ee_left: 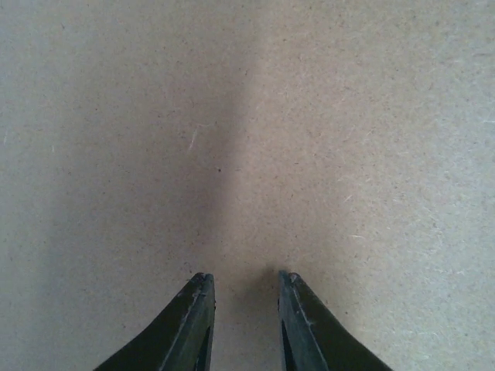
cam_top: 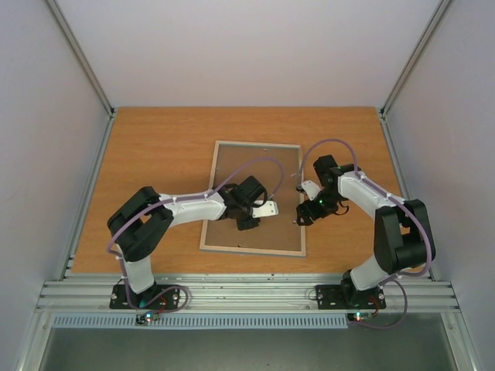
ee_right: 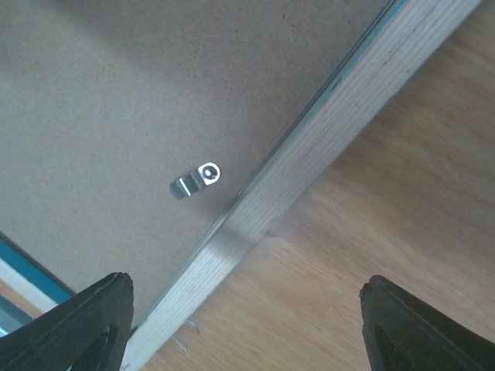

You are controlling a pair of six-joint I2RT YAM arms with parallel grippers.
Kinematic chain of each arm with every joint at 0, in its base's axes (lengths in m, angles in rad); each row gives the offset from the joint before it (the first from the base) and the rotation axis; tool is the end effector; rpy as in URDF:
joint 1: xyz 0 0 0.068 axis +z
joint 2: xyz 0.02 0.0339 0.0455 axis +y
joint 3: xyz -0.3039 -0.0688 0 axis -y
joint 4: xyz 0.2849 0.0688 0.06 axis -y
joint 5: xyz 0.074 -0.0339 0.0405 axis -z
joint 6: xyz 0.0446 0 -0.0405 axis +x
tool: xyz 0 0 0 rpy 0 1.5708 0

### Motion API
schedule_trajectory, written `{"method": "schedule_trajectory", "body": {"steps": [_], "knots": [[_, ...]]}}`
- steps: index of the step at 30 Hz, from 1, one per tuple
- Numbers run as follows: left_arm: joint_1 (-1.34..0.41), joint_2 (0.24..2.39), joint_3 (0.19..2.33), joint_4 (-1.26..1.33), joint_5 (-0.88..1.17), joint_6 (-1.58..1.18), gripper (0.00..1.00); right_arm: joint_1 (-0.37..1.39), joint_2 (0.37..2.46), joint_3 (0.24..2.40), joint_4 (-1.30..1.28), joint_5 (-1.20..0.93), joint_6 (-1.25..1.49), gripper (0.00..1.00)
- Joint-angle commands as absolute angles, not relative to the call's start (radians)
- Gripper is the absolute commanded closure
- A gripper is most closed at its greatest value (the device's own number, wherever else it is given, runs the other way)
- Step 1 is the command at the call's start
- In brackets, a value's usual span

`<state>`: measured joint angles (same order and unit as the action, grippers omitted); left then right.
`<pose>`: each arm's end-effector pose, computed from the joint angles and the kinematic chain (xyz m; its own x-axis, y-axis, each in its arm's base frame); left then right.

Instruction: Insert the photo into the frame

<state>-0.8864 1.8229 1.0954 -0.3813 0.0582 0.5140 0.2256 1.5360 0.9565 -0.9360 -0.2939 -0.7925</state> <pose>0.2517 -0.3126 0.1570 -0.1044 0.9044 -0.4137 0.9661 0.1911 0.1738 0.2770 0.0768 0.1949 -0.5197 -0.8186 -0.2448 -0.8543 0.4934 0.1637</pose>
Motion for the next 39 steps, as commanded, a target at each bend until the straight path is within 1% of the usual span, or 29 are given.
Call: {"method": "schedule_trajectory", "body": {"steps": [1, 4, 9, 13, 19, 25, 35, 37, 39], "knots": [[-0.908, 1.802, 1.035, -0.336, 0.025, 0.587, 0.75, 0.252, 1.584, 0.972, -0.895, -0.272, -0.721, 0.2], [-0.916, 1.802, 1.017, -0.321, 0.015, 0.597, 0.75, 0.27, 1.603, 0.965, -0.855, -0.241, -0.7, 0.21], [-0.921, 1.799, 0.998, -0.299, 0.012, 0.592, 0.75, 0.272, 1.637, 0.992, -0.822, -0.23, -0.658, 0.29], [-0.922, 1.802, 0.994, -0.292, 0.015, 0.59, 0.75, 0.285, 1.67, 1.012, -0.818, -0.252, -0.633, 0.29], [-0.922, 1.807, 0.994, -0.283, 0.026, 0.575, 0.76, 0.326, 1.681, 1.011, -0.792, -0.224, -0.622, 0.26], [-0.923, 1.799, 0.989, -0.285, 0.025, 0.563, 0.76, 0.348, 1.707, 0.996, -0.779, -0.086, -0.695, 0.27], [-0.922, 1.795, 0.986, -0.286, 0.024, 0.571, 0.76, 0.348, 1.645, 0.923, -0.767, 0.056, -0.831, 0.31], [-0.921, 1.793, 0.985, -0.288, 0.019, 0.576, 0.77, 0.348, 1.636, 0.918, -0.756, 0.089, -0.846, 0.33], [-0.921, 1.79, 0.983, -0.29, 0.019, 0.58, 0.78, 0.348, 1.626, 0.913, -0.746, 0.113, -0.859, 0.38]]}}
